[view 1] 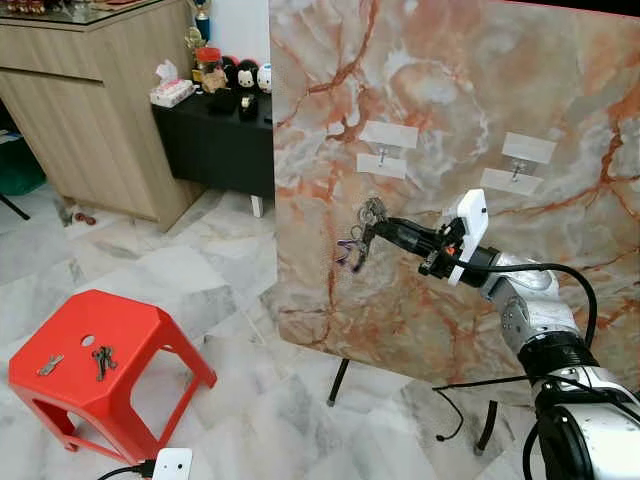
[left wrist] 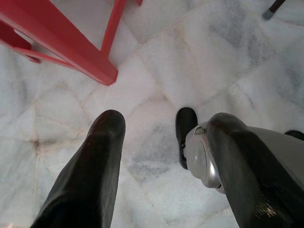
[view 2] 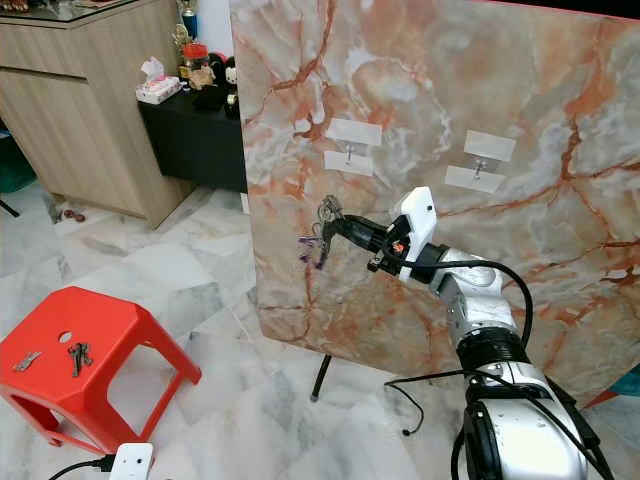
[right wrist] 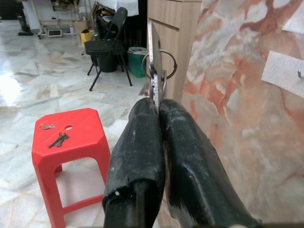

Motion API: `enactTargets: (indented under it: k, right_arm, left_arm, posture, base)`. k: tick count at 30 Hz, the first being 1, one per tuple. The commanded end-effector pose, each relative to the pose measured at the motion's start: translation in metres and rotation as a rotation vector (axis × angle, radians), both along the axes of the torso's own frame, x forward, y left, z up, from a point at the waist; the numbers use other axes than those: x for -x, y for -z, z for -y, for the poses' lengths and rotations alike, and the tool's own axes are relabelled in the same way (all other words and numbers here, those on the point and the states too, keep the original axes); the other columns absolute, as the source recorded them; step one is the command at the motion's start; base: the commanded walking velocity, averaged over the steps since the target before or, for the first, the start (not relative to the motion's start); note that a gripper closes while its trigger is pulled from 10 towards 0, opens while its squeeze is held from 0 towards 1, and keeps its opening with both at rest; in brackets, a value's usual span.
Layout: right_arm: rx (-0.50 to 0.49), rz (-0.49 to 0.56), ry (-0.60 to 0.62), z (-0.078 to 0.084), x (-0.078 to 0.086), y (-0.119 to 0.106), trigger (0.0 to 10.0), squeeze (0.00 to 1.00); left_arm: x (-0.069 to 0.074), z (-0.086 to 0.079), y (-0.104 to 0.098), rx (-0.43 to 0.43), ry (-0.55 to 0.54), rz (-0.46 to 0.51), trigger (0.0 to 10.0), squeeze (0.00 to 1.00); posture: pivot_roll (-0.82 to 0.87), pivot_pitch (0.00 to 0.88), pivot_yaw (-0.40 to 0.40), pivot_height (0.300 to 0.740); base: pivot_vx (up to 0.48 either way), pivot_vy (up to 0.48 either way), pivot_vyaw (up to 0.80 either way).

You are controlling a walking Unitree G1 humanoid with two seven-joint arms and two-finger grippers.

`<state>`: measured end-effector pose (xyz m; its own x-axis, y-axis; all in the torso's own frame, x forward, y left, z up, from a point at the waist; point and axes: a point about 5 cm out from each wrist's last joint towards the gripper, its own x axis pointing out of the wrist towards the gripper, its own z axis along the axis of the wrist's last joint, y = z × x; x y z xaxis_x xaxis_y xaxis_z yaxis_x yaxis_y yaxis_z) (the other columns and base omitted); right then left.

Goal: Hang keys on a hook

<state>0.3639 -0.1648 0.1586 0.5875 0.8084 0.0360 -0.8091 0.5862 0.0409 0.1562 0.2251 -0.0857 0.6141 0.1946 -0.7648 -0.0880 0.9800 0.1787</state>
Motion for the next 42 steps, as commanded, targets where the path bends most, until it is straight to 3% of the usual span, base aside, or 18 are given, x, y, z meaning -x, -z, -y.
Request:
enactTargets:
  k: [1, 11, 23, 42]
  right_arm:
    - [-0.007, 0.021, 0.004, -0.001, -0.001, -0.004, 10.0, 0.00]
    - [-0.009, 0.024, 0.010, -0.001, -0.001, -0.002, 10.0, 0.00]
    - [-0.010, 0.030, 0.007, -0.002, 0.000, -0.003, 10.0, 0.00]
    - [-0.003, 0.043, -0.015, -0.005, 0.000, -0.004, 10.0, 0.00]
  left_arm:
    - [0.000, 0.003, 0.001, 0.005, -0.006, 0.003, 10.0, 0.00]
    - [0.009, -0.007, 0.001, 0.004, -0.012, 0.002, 10.0, 0.00]
    - [0.009, -0.008, 0.001, 0.008, -0.010, 0.006, 10.0, 0.00]
    - [0.009, -0.005, 0.002, 0.009, -0.008, -0.004, 10.0, 0.00]
  posture:
    - [0.09, 0.060, -0.054, 0.737]
    - [0.09, 0.063, -0.052, 0.737]
    - [0.09, 0.061, -0.055, 0.737]
    - [0.09, 0.037, -0.055, 0.737]
  base:
    - [0.000, 0.000, 0.00]
    - [0.000, 0.000, 0.00]
    - [0.000, 0.000, 0.00]
    - [0.268, 0.000, 0.00]
